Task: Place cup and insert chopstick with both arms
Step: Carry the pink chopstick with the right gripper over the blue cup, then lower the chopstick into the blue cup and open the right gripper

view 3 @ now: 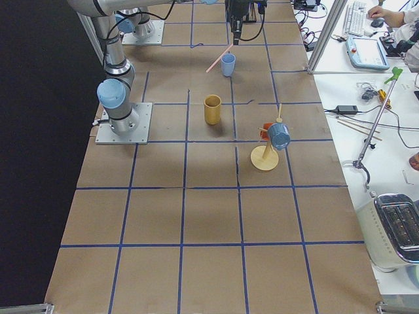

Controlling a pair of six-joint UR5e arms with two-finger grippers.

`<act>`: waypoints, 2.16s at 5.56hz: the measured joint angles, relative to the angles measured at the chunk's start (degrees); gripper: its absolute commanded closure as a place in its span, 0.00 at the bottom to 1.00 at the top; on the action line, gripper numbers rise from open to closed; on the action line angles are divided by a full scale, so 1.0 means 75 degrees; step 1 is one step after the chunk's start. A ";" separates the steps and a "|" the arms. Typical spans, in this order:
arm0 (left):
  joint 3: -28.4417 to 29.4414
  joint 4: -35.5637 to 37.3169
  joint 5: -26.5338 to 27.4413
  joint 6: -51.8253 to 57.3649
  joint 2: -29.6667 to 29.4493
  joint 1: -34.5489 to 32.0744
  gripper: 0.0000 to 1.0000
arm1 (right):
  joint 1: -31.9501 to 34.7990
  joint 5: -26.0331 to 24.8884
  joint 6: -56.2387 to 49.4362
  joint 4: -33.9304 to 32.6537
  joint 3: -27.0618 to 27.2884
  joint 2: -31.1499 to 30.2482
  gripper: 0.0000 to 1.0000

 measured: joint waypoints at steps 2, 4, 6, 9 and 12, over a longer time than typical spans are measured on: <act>-0.0011 -0.0951 -0.0091 0.1167 0.1110 0.0942 0.02 | 0.0325 0.0189 0.0378 -0.0270 -0.0293 0.0439 0.91; -0.0087 -0.1029 -0.0097 0.1587 0.1322 0.1269 0.02 | 0.1350 0.0178 0.1759 -0.0514 -0.1586 0.1633 0.91; -0.0106 -0.1023 0.0106 0.2007 0.1327 0.1280 0.02 | 0.2224 0.0154 0.2824 -0.0867 -0.2640 0.2793 0.91; -0.0131 -0.1061 0.0397 0.2619 0.1363 0.1284 0.01 | 0.2412 0.0132 0.2962 -0.1602 -0.1958 0.3145 0.91; -0.0179 -0.1180 0.0393 0.2626 0.1473 0.1305 0.01 | 0.2418 0.0223 0.2929 -0.2016 -0.1291 0.3168 0.01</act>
